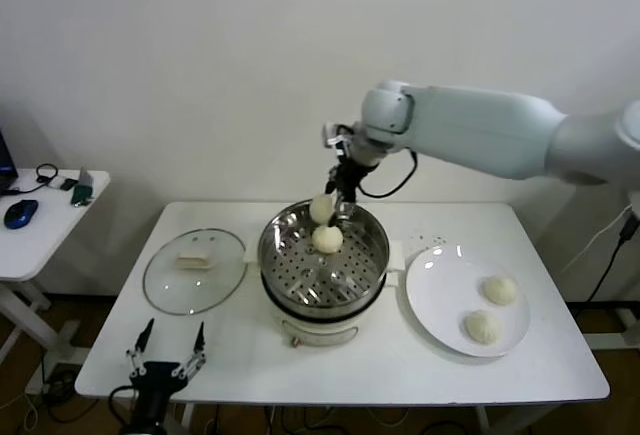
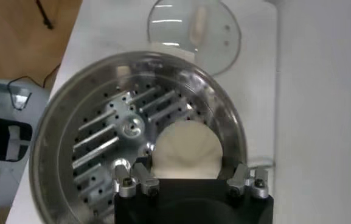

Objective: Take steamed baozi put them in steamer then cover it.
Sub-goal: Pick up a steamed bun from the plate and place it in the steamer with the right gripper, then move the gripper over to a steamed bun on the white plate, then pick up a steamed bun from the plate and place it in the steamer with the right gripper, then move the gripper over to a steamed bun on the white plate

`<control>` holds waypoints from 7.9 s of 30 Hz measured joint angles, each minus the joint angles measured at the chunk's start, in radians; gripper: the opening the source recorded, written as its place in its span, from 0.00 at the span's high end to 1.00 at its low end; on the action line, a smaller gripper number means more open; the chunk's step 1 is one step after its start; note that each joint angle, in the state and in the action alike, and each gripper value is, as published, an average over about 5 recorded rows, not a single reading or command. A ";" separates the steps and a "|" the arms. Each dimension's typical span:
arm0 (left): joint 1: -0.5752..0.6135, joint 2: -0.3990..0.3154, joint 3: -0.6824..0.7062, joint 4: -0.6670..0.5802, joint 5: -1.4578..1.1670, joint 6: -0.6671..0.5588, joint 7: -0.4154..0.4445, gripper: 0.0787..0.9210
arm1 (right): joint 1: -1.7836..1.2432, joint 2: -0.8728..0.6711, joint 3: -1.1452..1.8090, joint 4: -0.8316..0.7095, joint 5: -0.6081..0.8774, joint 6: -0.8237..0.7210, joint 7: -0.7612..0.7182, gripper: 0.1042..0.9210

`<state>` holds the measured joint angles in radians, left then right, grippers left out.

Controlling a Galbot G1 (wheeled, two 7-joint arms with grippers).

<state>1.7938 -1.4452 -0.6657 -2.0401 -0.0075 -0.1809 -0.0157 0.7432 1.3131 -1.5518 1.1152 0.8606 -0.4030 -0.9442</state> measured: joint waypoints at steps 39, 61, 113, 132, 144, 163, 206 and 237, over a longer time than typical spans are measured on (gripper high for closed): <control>-0.010 0.005 -0.001 0.013 -0.003 -0.004 -0.003 0.12 | -0.033 0.047 -0.036 0.029 -0.091 0.029 -0.042 0.12; -0.048 0.001 0.017 0.017 0.025 0.029 -0.002 0.12 | 0.007 -0.547 0.003 0.333 -0.430 0.136 -0.164 0.12; -0.046 -0.026 -0.003 0.040 0.053 0.064 -0.005 0.12 | -0.664 -0.703 0.477 0.149 -0.880 0.210 -0.200 0.20; -0.005 -0.012 -0.018 0.026 0.043 0.048 -0.006 0.12 | -0.542 -0.677 0.402 0.136 -0.845 0.257 -0.232 0.28; 0.006 -0.014 -0.001 0.012 0.035 0.033 -0.004 0.12 | -0.160 -0.516 0.156 0.131 -0.722 0.426 -0.275 0.27; 0.010 0.013 -0.004 0.008 0.008 0.016 -0.010 0.12 | 0.065 -0.114 0.069 0.168 -0.688 0.682 -0.315 0.27; 0.005 0.006 -0.015 0.016 -0.006 0.021 -0.016 0.12 | -0.125 0.065 0.106 0.161 -0.801 0.765 -0.363 0.12; -0.043 0.015 0.007 0.000 0.003 0.068 -0.013 0.12 | -0.153 -0.554 0.155 0.090 -0.657 0.349 -0.175 0.12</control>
<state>1.7507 -1.4299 -0.6585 -2.0402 -0.0049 -0.1128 -0.0292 0.5903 0.7590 -1.3966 1.2053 0.2034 -0.0536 -1.1197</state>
